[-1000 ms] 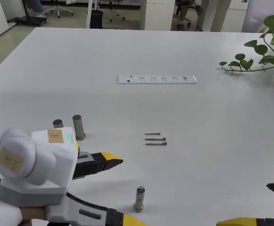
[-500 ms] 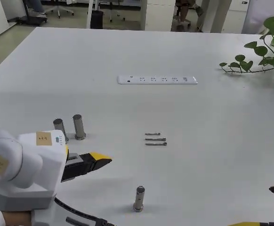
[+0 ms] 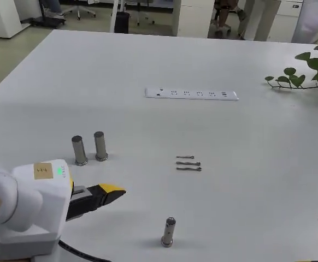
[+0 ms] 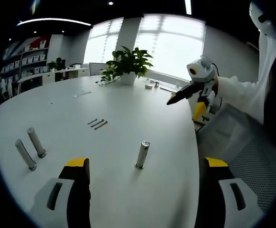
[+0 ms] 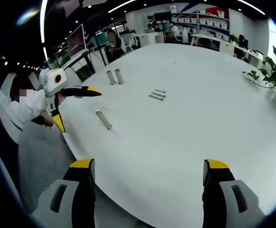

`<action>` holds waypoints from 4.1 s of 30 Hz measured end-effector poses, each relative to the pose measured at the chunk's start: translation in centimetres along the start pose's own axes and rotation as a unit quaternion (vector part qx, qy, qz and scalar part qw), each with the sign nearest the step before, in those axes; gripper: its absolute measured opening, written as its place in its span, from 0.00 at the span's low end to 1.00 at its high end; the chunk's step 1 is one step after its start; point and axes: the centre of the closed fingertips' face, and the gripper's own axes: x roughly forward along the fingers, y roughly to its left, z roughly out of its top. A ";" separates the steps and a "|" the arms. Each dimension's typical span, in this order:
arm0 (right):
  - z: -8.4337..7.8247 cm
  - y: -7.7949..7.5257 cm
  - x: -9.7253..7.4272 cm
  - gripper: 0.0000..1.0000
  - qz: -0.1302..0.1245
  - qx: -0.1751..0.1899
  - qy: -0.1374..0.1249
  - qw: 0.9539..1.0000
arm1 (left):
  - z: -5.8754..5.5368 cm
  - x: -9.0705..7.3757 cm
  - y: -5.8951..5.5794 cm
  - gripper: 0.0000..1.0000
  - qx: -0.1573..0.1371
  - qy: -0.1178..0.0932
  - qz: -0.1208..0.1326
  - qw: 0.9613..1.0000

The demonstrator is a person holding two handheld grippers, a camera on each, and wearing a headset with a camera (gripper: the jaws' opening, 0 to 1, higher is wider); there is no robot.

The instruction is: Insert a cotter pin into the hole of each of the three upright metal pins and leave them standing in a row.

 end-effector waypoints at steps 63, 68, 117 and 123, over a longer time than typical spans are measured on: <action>13.7 -3.0 9.0 0.63 0.090 -0.266 0.062 0.958 | -1.7 -3.6 1.0 0.99 -0.058 -0.035 0.076 0.995; 13.7 -2.9 10.4 0.55 0.102 -0.275 0.071 0.953 | -1.7 -3.5 0.8 0.98 -0.059 -0.036 0.076 0.995; 13.4 -4.4 19.5 0.09 0.129 -0.361 0.159 0.910 | -1.5 -3.3 0.7 0.95 -0.090 -0.050 0.083 0.991; 13.3 -4.1 19.4 0.07 0.130 -0.370 0.163 0.905 | -1.6 -3.3 0.8 0.94 -0.092 -0.048 0.082 0.991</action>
